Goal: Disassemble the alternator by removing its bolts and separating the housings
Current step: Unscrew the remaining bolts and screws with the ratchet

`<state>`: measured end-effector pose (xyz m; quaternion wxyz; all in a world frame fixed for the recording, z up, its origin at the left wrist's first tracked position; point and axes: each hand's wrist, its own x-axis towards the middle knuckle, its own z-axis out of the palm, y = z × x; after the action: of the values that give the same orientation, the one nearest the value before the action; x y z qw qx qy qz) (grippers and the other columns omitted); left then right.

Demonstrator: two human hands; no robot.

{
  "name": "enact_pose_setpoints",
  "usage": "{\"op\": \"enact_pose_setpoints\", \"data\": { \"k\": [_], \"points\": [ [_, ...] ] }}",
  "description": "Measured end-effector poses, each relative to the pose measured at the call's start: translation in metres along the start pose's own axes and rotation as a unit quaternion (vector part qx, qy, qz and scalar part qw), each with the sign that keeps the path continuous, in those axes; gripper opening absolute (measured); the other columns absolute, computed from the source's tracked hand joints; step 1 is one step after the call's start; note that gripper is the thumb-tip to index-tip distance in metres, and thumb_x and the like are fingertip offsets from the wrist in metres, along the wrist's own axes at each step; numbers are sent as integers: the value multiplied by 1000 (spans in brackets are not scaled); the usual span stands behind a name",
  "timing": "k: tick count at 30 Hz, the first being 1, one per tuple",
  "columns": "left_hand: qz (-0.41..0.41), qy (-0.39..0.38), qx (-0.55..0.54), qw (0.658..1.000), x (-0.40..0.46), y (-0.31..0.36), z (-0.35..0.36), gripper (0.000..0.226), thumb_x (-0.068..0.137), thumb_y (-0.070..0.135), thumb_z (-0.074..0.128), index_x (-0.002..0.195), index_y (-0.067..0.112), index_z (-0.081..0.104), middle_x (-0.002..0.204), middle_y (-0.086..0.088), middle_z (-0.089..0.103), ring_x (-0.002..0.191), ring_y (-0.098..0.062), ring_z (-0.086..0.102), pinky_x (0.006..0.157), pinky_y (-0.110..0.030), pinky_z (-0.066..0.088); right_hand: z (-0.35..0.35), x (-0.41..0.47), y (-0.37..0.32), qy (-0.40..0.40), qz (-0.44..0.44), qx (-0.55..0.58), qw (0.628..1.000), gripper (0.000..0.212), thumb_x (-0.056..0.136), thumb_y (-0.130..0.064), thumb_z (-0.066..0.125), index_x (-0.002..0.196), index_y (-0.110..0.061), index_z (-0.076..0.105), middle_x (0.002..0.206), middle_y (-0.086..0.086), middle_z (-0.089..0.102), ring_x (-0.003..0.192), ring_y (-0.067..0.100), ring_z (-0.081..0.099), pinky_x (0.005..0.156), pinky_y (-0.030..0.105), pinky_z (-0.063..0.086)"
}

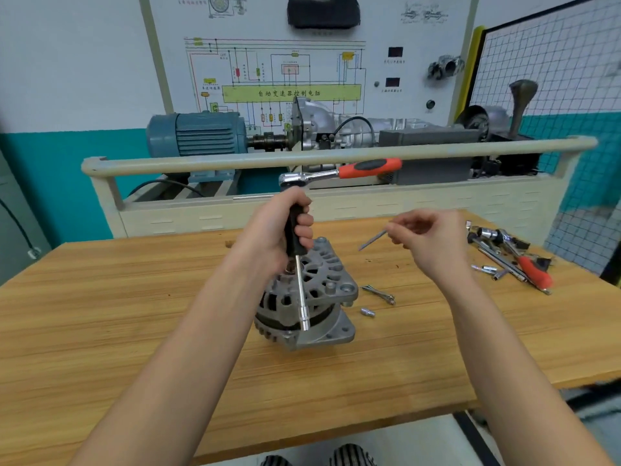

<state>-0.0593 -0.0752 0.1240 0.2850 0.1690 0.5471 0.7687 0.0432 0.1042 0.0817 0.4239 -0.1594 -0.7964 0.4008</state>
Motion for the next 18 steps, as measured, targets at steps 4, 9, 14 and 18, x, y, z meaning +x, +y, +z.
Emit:
{"op": "enact_pose_setpoints", "data": {
  "k": [4,9,14,18],
  "points": [
    [-19,-18,-7,1000,15,-12,23,20,88,15,48,70,17,42,49,6,38,40,-8,30,38,-17,30,15,-1,70,3,120,-24,993,8,81,-14,77,75,-11,72,61,-2,67,55,7,57,64,27,49],
    [-34,-21,-32,999,35,-25,35,20,90,16,46,70,17,41,52,6,37,44,-8,30,43,-18,30,40,-13,123,-38,185,-59,980,6,79,-20,78,79,-15,74,72,-6,68,70,9,63,73,29,52],
    [-55,-20,-55,997,47,-31,33,21,89,15,45,68,17,42,52,6,37,43,-8,29,42,-17,29,47,-24,145,-69,167,-149,972,9,78,-20,79,84,-14,77,77,-5,70,71,5,59,73,21,46],
    [-58,-25,-63,996,47,-30,27,19,89,15,46,70,16,42,53,6,38,43,-8,31,43,-17,30,50,-27,147,-104,162,-197,961,10,80,-19,77,89,-14,76,89,2,72,84,14,64,83,28,52]
  ]
}}
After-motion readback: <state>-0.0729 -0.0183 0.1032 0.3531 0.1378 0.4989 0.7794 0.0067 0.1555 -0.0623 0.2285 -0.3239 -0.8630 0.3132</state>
